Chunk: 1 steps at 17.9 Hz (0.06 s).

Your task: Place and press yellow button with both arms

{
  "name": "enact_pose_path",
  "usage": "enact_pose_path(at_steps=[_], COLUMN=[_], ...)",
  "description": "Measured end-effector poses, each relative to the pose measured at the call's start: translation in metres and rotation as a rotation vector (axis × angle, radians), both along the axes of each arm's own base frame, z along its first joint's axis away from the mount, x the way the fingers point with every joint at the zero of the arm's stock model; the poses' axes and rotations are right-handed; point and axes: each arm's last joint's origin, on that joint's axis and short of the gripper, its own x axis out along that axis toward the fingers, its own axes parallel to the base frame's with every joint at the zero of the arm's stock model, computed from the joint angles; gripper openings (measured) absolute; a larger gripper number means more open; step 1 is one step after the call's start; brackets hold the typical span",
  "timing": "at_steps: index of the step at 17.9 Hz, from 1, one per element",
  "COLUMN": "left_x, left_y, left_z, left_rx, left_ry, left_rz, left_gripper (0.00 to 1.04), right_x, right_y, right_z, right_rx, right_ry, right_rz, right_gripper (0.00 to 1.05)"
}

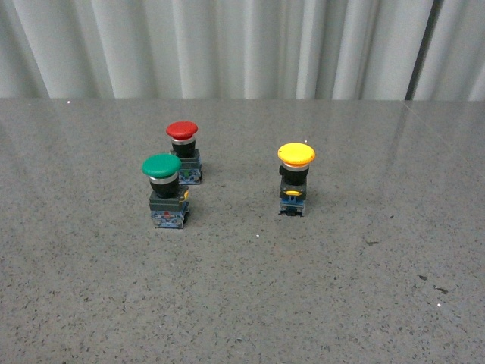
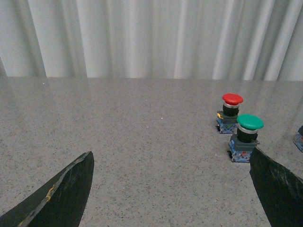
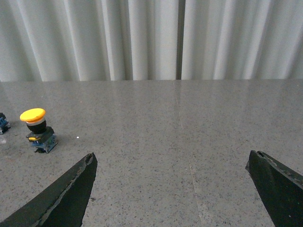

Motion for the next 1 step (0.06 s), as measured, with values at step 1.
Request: enact_pose_path(at_steps=[1], left_x=[0.0], left_y=[0.0], left_z=[0.0], left_rx=[0.0], left_ry=[0.0], left_rz=[0.0], left_gripper=[0.98], right_x=[0.0], right_y=[0.0], right_z=[0.0], right_rx=[0.0], right_ry=[0.0], right_rz=[0.0], right_gripper=[0.98])
